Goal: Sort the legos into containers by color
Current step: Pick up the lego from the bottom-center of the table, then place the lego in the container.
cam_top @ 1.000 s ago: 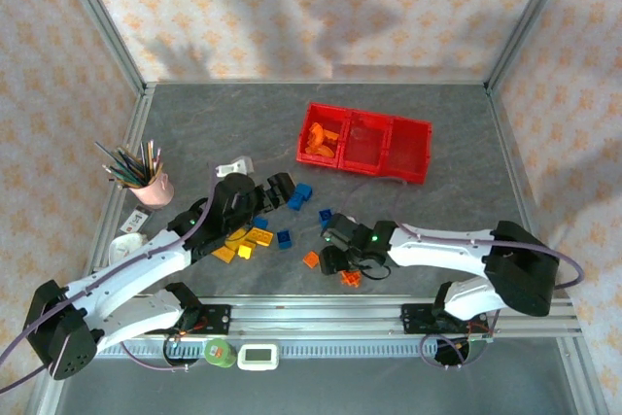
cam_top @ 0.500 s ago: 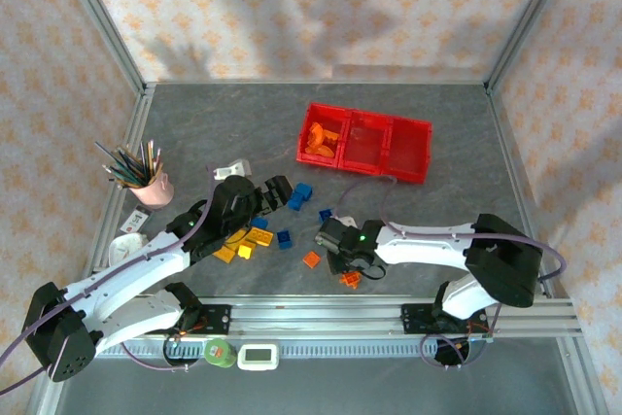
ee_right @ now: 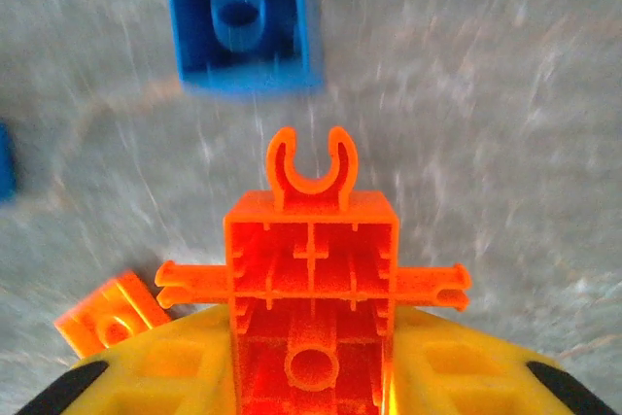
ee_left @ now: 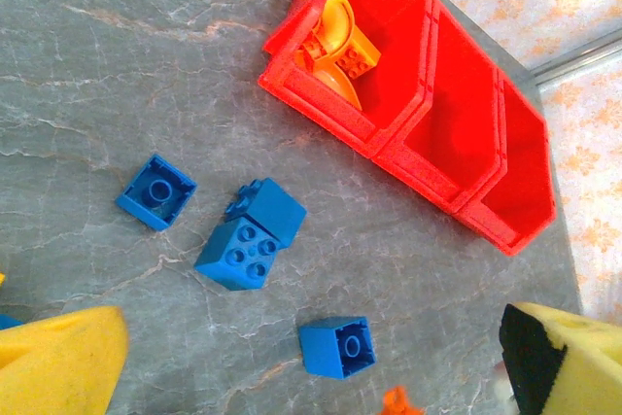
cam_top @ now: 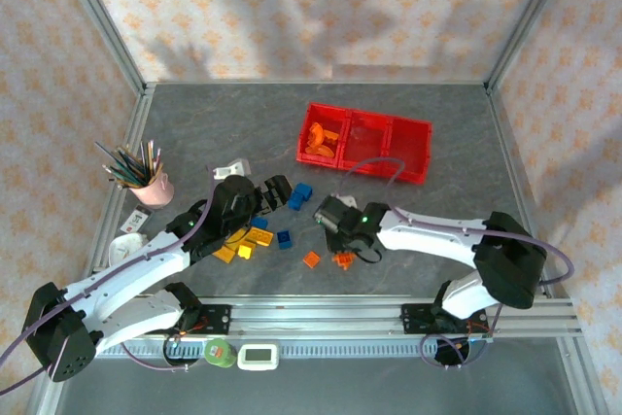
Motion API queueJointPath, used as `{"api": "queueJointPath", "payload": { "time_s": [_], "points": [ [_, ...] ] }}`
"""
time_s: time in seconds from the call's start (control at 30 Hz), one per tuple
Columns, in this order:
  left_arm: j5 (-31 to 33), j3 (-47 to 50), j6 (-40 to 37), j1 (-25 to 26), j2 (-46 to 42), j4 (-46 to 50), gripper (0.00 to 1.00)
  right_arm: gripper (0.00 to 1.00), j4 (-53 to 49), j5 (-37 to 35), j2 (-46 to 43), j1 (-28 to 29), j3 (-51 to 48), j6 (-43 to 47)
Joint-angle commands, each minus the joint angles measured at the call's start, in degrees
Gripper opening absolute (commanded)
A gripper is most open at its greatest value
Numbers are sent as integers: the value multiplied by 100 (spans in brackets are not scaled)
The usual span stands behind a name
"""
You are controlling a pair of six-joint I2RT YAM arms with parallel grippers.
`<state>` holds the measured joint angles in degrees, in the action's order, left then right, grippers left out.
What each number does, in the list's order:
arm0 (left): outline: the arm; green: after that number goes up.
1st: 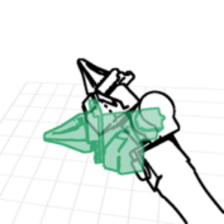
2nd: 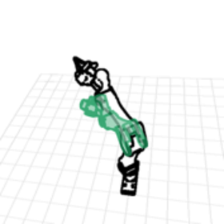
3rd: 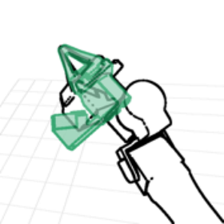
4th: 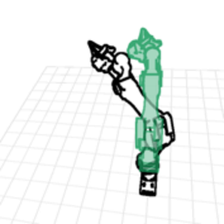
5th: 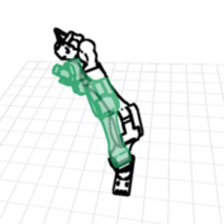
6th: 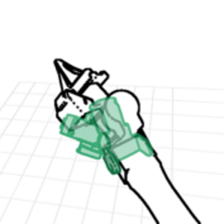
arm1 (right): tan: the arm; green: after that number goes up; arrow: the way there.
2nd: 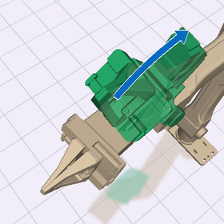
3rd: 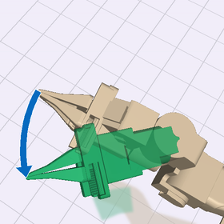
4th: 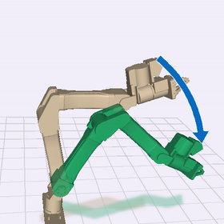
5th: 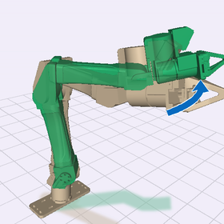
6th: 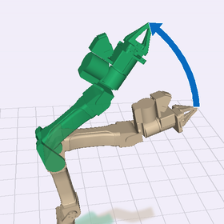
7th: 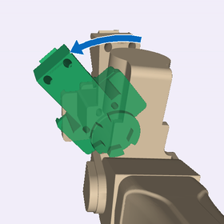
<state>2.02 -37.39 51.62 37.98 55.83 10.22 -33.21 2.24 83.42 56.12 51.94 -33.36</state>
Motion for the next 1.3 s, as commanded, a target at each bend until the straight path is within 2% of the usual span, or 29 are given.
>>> {"api": "queueJointPath", "payload": {
  "time_s": [0.0,0.2,0.37,0.47,0.7,0.77,0.87,0.93,1.1,1.27],
  "points": [
    [126,-281,-276,-156,-82,97,99,35,29,-299,-102,-433,506,294],
    [-172,-668,-712,-619,122,72,99,35,583,-401,685,-1302,1674,786],
    [-500,-909,-1013,-1033,428,-48,99,33,783,-524,1907,-1845,3049,1089],
    [-684,-1051,-1137,-1225,603,-124,99,33,1007,-579,2483,-2057,3698,1194],
    [-796,-1213,-1329,-1393,919,-185,99,34,735,-746,3907,-2345,5385,1462],
    [-799,-1207,-1325,-1407,934,-230,99,38,662,-708,4154,-2403,5622,1487],
    [-792,-1252,-1354,-1416,955,-210,99,41,485,-598,4346,-2456,5909,1559],
    [-791,-1311,-1373,-1416,964,-145,99,48,438,-603,4308,-2456,5981,1631],
    [-824,-1317,-1321,-1416,964,-161,99,54,411,-584,3932,-2410,5873,1798],
    [-951,-1201,-1136,-1416,883,-247,99,60,434,-568,3280,-2180,5326,1862]
  ]
}}
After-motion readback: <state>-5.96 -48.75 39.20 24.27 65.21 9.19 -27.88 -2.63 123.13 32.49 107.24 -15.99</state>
